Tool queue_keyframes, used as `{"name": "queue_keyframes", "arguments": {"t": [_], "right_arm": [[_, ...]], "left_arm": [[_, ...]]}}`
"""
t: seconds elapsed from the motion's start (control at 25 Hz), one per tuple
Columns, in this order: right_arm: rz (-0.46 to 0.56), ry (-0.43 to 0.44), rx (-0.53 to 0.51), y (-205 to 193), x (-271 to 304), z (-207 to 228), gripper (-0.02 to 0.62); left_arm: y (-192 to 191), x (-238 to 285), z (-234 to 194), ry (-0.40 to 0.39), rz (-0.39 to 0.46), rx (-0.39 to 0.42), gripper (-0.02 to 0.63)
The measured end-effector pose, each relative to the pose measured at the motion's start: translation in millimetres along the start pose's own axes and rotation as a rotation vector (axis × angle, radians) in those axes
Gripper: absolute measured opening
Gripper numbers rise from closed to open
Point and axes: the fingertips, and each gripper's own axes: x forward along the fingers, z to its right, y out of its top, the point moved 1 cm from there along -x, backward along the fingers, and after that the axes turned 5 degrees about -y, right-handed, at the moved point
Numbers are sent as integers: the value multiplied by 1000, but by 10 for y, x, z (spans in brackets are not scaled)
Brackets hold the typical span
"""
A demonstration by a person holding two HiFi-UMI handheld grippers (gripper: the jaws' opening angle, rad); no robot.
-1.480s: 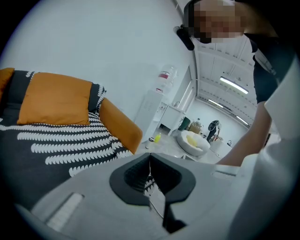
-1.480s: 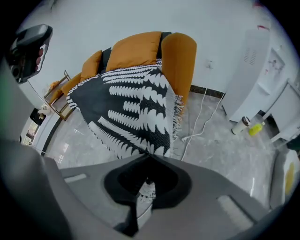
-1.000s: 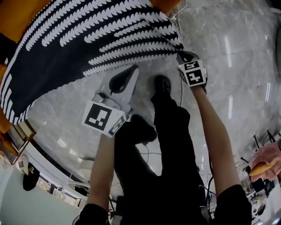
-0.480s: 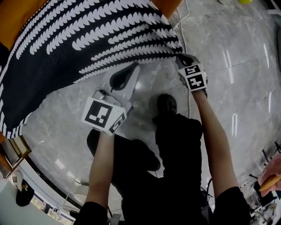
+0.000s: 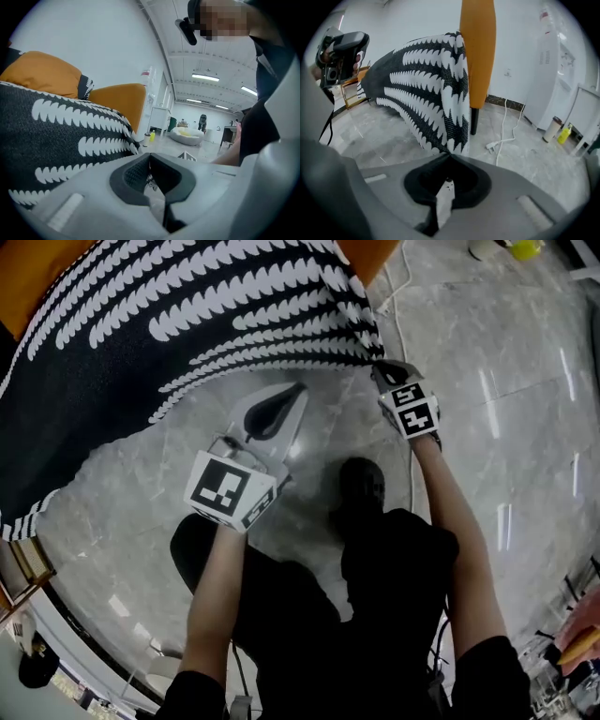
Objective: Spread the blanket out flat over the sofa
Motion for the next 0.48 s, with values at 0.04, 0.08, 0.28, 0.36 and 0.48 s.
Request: {"name": "queue_keyframes", "arguments": {"t": [0.04, 0.08, 0.28, 0.36, 0.48], "right_arm": [[4, 3, -11, -8, 40, -11, 11], [5, 5, -16, -27, 72, -25, 11], [6, 35, -24, -90, 197, -76, 11], [11, 55, -13, -74, 237, -112, 11], [18, 64, -12, -87, 251, -167, 11]], "left_arm": [[-25, -7, -9, 0, -3, 5, 12], [-47, -20, -18, -1, -5, 8, 12], [-104, -96, -54, -3, -4, 14, 12], [-144, -125, -56, -4, -6, 19, 12], [-195, -147, -73, -3, -12, 20, 12]]}}
